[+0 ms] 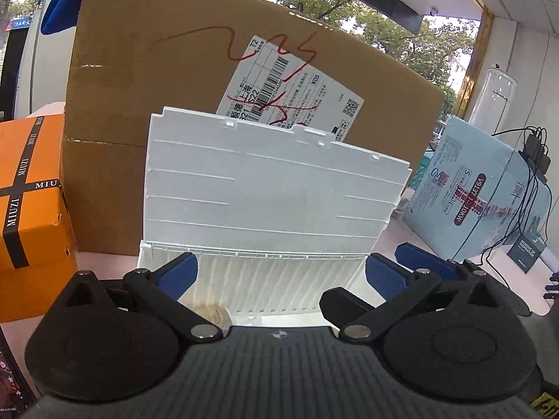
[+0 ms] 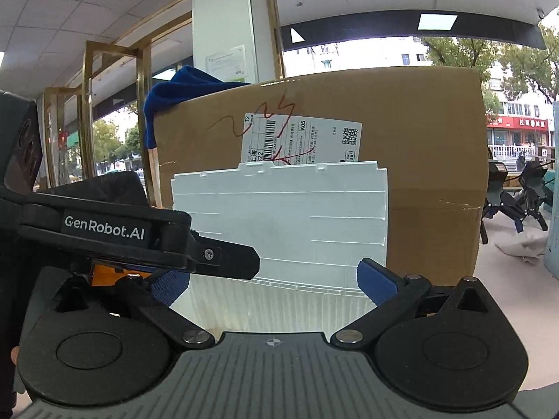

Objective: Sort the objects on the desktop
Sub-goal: 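Withdraw the left gripper and move both tools back to the grey cloth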

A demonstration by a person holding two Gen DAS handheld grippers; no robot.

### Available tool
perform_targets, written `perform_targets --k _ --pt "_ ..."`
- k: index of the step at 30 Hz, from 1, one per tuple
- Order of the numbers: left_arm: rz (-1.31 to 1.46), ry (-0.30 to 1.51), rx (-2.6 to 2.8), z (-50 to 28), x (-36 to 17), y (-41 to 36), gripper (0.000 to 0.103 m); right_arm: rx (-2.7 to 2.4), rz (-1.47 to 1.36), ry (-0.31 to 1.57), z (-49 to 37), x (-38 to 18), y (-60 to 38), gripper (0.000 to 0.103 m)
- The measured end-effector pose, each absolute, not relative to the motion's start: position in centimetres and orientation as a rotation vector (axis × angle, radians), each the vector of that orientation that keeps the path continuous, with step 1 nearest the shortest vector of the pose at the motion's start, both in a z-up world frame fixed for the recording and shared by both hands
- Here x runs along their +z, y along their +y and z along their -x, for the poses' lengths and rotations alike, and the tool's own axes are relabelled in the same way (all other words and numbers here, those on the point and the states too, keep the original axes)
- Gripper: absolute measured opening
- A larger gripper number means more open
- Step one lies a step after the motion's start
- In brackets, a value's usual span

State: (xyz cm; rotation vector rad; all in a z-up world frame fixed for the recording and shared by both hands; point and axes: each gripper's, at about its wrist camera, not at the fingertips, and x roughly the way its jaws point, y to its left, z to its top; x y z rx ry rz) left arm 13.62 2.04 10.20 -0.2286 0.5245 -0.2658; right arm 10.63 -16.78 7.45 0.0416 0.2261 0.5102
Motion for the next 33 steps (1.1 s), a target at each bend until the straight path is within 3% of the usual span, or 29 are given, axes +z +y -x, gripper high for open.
perform_targets --k 5,11,21,33 --pt "0.185 0.508 -0.259 -13.4 9.3 1.0 0.103 0.442 0.009 0.203 -10.1 6.5 -16.2 0.103" --pt "0.067 0.314 -0.198 -10.9 7.9 -2.1 0.103 0.298 -0.094 0.176 -8.6 4.3 -17.8 0.103" --pt "0.074 0.149 -0.378 -5.5 6.6 -6.4 0.103 0.077 0.041 -0.055 -1.6 2.2 -21.6 0.103" --pt "0.094 0.046 -0.419 -1.5 4.8 -8.5 0.103 -0.049 0.042 -0.026 -0.9 1.9 -22.6 0.103"
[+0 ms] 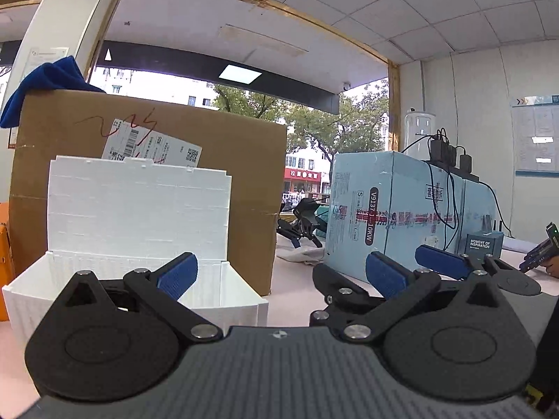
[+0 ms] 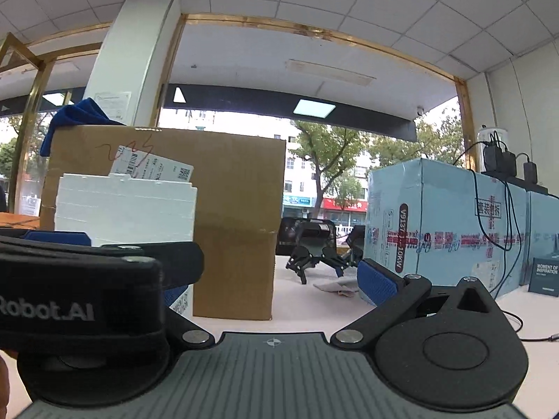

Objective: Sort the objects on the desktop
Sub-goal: 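Withdraw the left gripper and move both tools back to the grey cloth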

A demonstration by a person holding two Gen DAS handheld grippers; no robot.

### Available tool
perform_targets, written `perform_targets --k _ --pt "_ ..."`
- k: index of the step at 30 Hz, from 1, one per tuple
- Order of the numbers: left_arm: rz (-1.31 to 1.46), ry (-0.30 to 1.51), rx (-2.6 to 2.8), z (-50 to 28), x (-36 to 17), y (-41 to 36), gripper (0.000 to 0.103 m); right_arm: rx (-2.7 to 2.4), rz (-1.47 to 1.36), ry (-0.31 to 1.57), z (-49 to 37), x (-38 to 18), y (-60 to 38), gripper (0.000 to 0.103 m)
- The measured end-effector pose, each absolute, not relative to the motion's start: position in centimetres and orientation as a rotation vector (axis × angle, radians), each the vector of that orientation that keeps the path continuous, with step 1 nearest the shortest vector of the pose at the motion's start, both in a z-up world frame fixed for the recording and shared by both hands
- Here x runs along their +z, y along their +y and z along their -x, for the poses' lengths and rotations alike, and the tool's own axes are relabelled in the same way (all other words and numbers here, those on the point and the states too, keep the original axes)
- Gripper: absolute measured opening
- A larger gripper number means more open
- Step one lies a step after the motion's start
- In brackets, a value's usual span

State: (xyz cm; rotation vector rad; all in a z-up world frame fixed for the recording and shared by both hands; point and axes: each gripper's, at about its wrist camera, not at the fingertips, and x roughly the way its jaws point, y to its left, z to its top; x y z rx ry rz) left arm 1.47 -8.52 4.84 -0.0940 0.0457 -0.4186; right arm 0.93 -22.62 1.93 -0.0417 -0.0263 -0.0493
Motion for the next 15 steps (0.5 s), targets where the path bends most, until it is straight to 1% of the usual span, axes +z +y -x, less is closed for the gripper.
perform_targets --k 4,7,10,15 --pt "0.119 0.062 -0.434 -1.5 4.6 -8.2 0.103 -0.087 -0.030 0.043 -1.9 2.0 -25.1 0.103" --pt "0.122 0.034 -0.441 -0.9 4.8 -7.9 0.103 -0.155 -0.012 -0.006 -1.5 1.9 -27.3 0.103" --pt "0.136 0.065 -0.467 -0.9 4.8 -8.0 0.103 -0.202 0.023 -0.035 -0.9 1.9 -30.2 0.103" --pt "0.090 0.118 -0.496 -1.1 4.3 -9.1 0.103 -0.200 -0.052 0.020 -1.0 1.8 -37.0 0.103"
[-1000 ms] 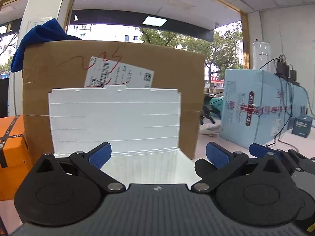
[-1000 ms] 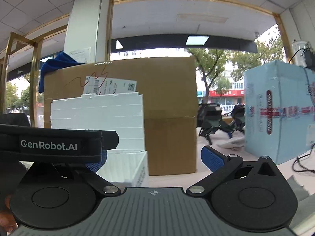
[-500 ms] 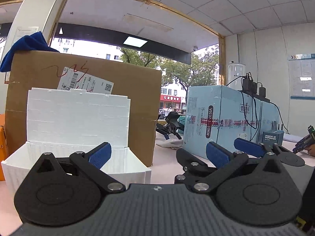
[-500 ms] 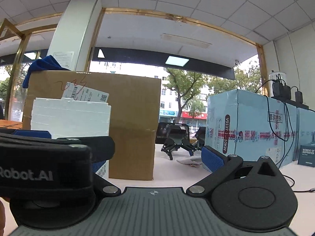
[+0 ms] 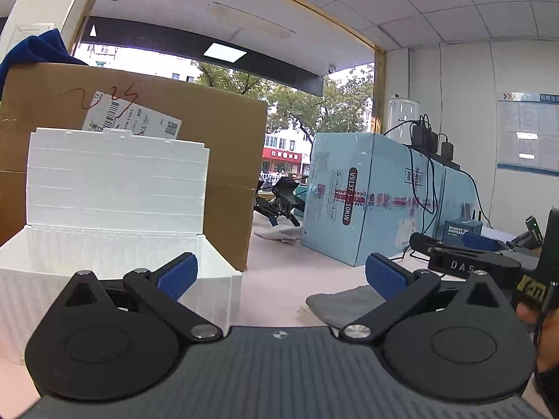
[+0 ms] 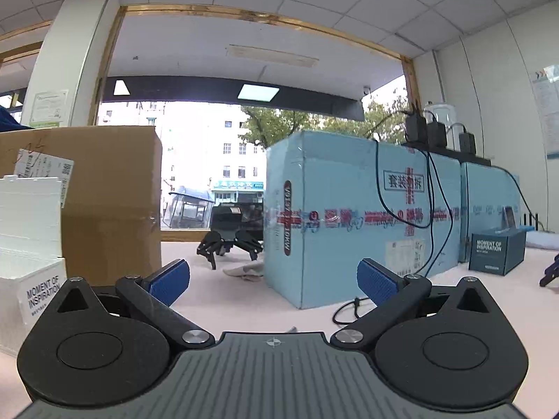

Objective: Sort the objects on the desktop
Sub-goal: 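Withdraw the left gripper and move both tools back to the grey cloth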

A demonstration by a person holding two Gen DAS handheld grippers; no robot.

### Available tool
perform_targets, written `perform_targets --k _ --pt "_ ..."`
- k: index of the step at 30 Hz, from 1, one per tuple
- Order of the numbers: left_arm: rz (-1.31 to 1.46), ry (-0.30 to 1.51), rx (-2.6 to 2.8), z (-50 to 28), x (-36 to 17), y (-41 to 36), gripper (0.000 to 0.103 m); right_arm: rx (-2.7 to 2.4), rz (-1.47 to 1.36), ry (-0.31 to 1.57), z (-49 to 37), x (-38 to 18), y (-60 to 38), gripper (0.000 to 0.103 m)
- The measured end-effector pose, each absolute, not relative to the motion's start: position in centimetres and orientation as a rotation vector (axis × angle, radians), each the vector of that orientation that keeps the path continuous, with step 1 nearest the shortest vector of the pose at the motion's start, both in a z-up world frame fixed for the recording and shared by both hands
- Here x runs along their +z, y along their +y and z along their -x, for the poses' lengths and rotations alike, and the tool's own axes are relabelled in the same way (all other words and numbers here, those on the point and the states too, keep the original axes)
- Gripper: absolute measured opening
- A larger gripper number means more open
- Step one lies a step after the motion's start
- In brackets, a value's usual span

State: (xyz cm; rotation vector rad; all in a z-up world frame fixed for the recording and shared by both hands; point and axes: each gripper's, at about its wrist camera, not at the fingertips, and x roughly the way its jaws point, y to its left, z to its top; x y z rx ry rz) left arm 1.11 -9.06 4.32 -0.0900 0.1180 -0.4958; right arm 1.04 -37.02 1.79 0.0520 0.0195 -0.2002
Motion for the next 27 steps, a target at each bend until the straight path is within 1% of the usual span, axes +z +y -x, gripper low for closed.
perform_targets --k 4,7,11,15,17,21,27 --pt "0.071 0.140 -0.468 -1.7 4.1 -10.5 0.103 -0.200 -0.233 0.101 -2.8 1.8 -41.8 0.103" --pt "0.111 0.168 -0.433 -2.5 4.6 -12.1 0.103 -0.149 -0.356 0.159 -3.7 1.6 -43.6 0.103" --pt "0.235 0.259 -0.423 -4.2 5.3 -14.8 0.103 -0.110 -0.350 0.171 -3.4 1.9 -43.0 0.103" --pt "0.314 0.292 -0.424 -6.9 6.1 -18.3 0.103 -0.103 -0.285 0.161 -3.2 2.3 -42.1 0.103" --pt "0.349 0.310 -0.427 -8.2 6.4 -20.0 0.103 -0.111 -0.296 0.170 -3.3 2.2 -42.4 0.103" --pt "0.309 0.373 -0.460 -10.3 4.7 -21.6 0.103 -0.120 -0.355 0.194 -3.5 2.0 -43.2 0.103" --pt "0.284 0.484 -0.471 -12.3 2.3 -20.5 0.103 -0.104 -0.392 0.266 -4.4 1.1 -43.3 0.103"
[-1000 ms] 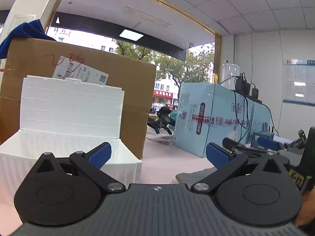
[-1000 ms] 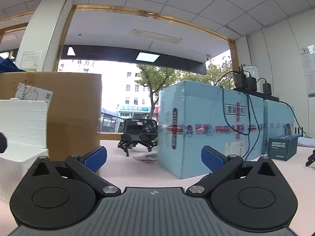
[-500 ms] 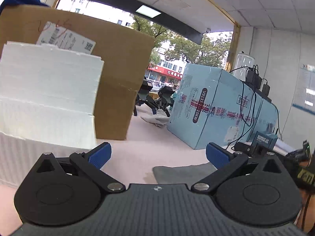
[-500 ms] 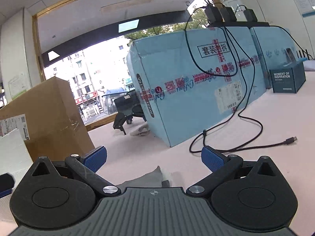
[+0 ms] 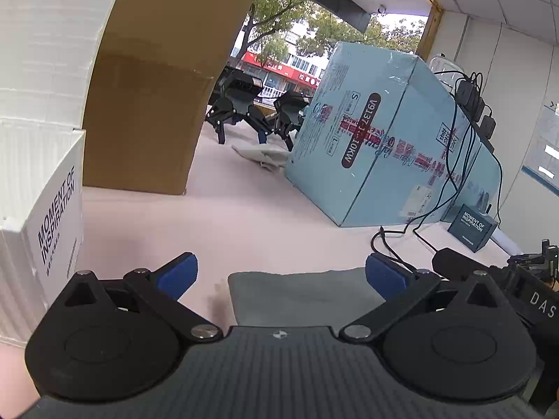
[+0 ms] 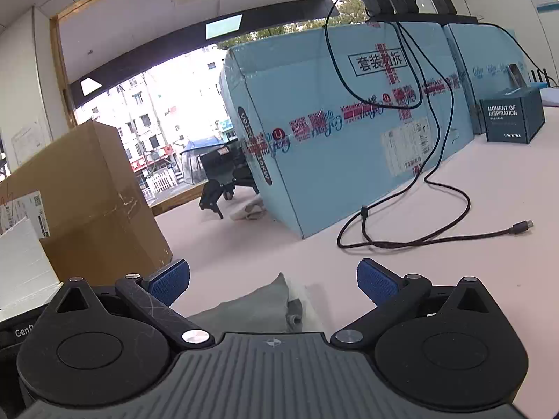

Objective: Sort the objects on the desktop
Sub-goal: 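Withdraw the left gripper and move both tools back to the grey cloth, then grasp the grey cloth with the right gripper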

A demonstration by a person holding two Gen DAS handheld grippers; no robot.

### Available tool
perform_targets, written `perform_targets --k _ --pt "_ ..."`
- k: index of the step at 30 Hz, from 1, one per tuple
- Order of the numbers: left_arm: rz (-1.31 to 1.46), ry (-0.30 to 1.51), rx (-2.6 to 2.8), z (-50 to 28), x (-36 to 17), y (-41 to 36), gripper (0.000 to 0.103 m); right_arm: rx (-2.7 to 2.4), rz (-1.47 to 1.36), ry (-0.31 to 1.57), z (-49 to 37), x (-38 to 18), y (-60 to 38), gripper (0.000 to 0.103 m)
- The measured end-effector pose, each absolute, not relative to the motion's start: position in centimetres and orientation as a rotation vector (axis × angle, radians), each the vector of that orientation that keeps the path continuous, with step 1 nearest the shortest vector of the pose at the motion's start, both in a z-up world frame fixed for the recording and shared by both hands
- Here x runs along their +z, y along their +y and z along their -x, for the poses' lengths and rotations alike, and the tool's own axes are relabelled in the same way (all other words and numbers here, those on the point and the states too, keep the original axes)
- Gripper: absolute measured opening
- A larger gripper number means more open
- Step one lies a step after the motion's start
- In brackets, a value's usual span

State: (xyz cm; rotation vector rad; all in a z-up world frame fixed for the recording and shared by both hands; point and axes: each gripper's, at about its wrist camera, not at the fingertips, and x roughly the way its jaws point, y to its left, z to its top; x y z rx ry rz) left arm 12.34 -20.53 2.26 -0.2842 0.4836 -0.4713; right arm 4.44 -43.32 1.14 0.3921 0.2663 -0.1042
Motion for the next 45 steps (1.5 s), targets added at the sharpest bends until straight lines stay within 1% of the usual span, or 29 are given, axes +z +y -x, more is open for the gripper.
perform_targets --k 5,8,13,17,20,23,25,26,28,29,30,31,32,34,38,40,41,42,43,44,45 --pt "0.317 0.541 -0.457 -13.2 1.4 -20.2 0.103 -0.106 -0.407 0.293 -4.7 0.6 -43.4 0.103" --pt "0.330 0.539 -0.441 -13.2 1.4 -20.0 0.103 -0.086 -0.458 0.303 -4.8 0.3 -43.9 0.103" --pt "0.326 0.533 -0.435 -13.2 1.4 -20.1 0.103 0.030 -0.628 0.295 -4.5 -0.1 -45.4 0.103" --pt "0.323 0.530 -0.425 -13.2 1.4 -20.1 0.103 0.068 -0.738 0.362 -4.9 -0.6 -46.3 0.102" --pt "0.335 0.535 -0.419 -13.4 1.4 -19.9 0.103 0.121 -0.841 0.390 -5.1 -1.1 -47.1 0.099" --pt "0.339 0.543 -0.414 -13.5 1.3 -19.9 0.103 0.103 -0.807 0.424 -5.3 -1.1 -46.8 0.090" --pt "0.341 0.546 -0.410 -13.5 1.3 -19.8 0.103 0.076 -0.748 0.470 -5.7 -1.1 -46.2 0.074" --pt "0.343 0.547 -0.409 -13.6 1.2 -19.8 0.103 0.069 -0.729 0.494 -6.0 -1.3 -45.9 0.070" --pt "0.347 0.549 -0.406 -13.6 1.2 -19.7 0.103 0.043 -0.680 0.518 -6.2 -1.4 -45.5 0.052" --pt "0.349 0.551 -0.405 -13.7 1.2 -19.7 0.103 0.027 -0.649 0.526 -6.2 -1.4 -45.3 0.048" --pt "0.351 0.552 -0.404 -13.7 1.2 -19.7 0.103 0.012 -0.623 0.532 -6.3 -1.5 -45.2 0.036" --pt "0.354 0.553 -0.404 -13.7 1.2 -19.6 0.103 -0.003 -0.600 0.538 -6.3 -1.5 -45.0 0.021" --pt "0.357 0.554 -0.404 -13.7 1.2 -19.6 0.103 -0.017 -0.577 0.544 -6.4 -1.6 -44.8 0.017" --pt "0.365 0.557 -0.407 -13.8 1.2 -19.5 0.103 -0.020 -0.563 0.541 -6.3 -1.8 -44.7 0.012" --pt "0.401 0.566 -0.425 -13.9 1.2 -19.2 0.103 -0.020 -0.541 0.544 -6.4 -1.9 -44.6 0.012" --pt "0.428 0.572 -0.431 -14.0 1.1 -18.9 0.100 -0.020 -0.538 0.544 -6.4 -1.9 -44.6 0.012" --pt "0.435 0.578 -0.433 -14.0 1.1 -18.9 0.096 -0.020 -0.538 0.545 -6.4 -2.0 -44.6 0.012" --pt "0.442 0.589 -0.441 -14.2 1.1 -18.8 0.089 -0.020 -0.538 0.546 -6.4 -1.9 -44.6 0.012" --pt "0.448 0.600 -0.449 -14.3 1.0 -18.8 0.085 -0.020 -0.538 0.546 -6.4 -1.9 -44.6 0.012" --pt "0.453 0.612 -0.458 -14.4 1.0 -18.8 0.078 -0.020 -0.538 0.546 -6.5 -1.9 -44.6 0.012" --pt "0.451 0.623 -0.466 -14.5 0.9 -18.9 0.073 -0.021 -0.536 0.547 -6.5 -1.8 -44.6 0.012"
